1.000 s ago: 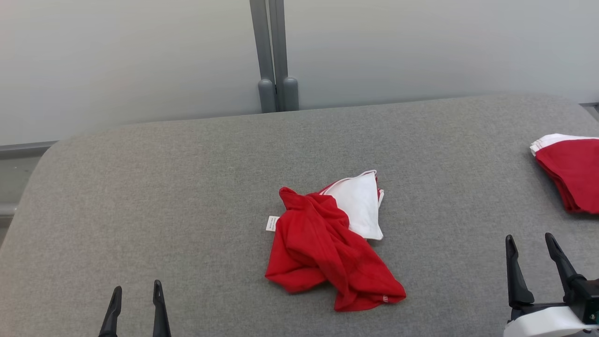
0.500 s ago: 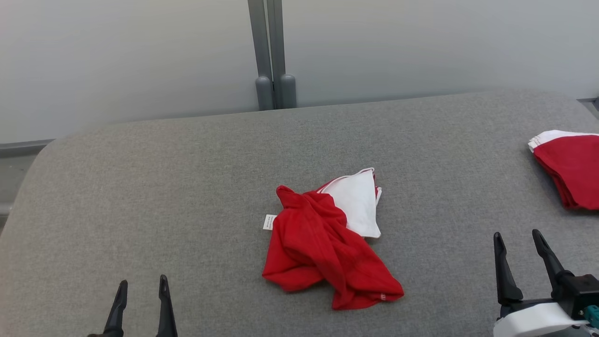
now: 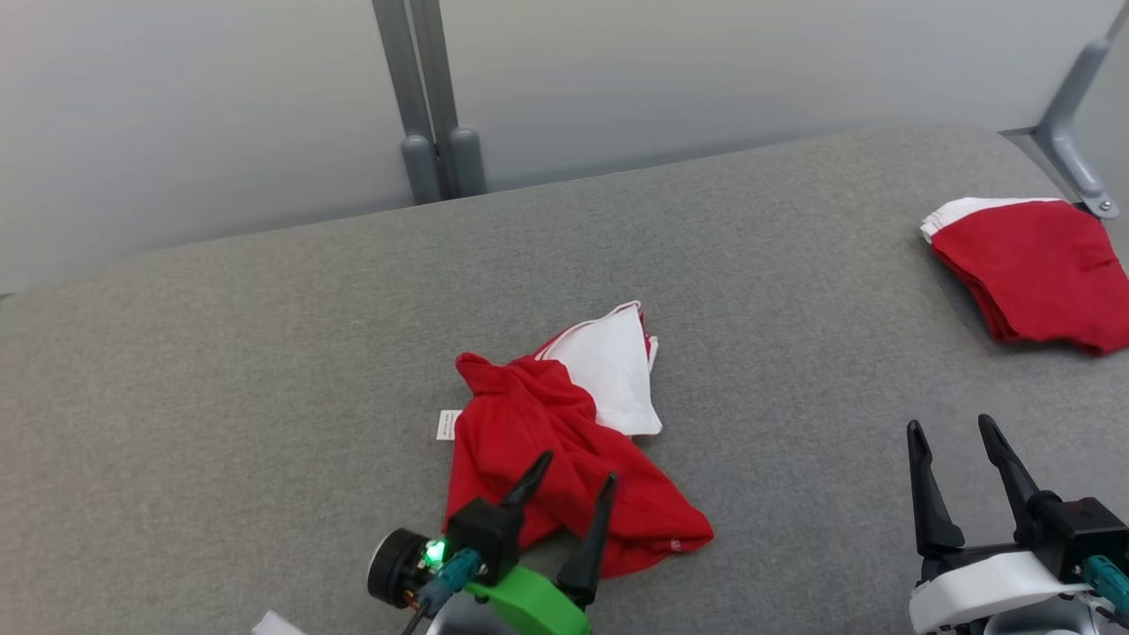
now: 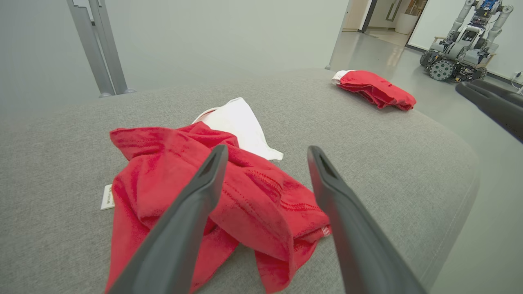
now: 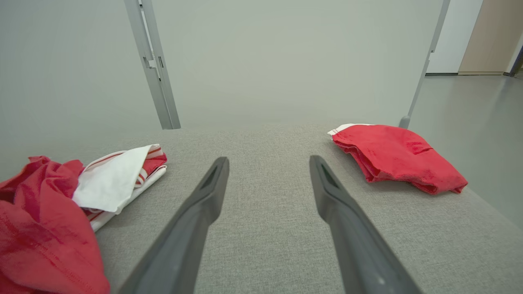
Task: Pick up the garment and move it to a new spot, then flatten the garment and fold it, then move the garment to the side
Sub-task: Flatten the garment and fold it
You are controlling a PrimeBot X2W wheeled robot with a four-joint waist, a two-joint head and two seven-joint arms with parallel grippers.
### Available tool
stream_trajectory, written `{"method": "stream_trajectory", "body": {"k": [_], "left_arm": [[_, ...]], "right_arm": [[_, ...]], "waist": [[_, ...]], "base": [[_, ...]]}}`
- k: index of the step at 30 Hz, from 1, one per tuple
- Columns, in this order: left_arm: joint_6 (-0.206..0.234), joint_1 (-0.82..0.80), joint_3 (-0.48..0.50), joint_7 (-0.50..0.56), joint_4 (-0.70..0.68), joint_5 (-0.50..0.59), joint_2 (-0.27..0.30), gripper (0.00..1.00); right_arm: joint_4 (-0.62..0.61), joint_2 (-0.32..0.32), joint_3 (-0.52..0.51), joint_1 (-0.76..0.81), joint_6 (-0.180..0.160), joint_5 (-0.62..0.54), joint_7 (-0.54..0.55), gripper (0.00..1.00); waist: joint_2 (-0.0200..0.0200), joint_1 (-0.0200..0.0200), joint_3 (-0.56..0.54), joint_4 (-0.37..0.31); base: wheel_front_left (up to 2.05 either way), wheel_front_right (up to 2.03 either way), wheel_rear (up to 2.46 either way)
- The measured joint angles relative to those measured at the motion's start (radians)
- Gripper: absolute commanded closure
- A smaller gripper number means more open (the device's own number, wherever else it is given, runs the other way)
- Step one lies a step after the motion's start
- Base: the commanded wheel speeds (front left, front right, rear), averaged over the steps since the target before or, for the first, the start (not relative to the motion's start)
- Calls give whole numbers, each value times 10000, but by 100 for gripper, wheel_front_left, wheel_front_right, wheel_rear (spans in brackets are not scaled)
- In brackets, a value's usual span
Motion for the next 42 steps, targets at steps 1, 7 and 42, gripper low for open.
{"method": "stream_trajectory", "body": {"k": [1,7,42], "left_arm": [[136,-277,-215,217,203,-73,4,0],[1375,-1346,-688,1062,1563,8,0,0],[1120,297,5237,-251,2416,-5601,976,0]], "right_arm": [[8,4,-12,-49,0,36,0,0],[67,104,-35,-174,0,107,0,0],[318,19,-311,19,0,188,0,0]], "waist": [[0,0,44,-102],[0,0,347,-670],[0,0,271,887]], "base": [[0,0,0],[0,0,0],[0,0,0]]}}
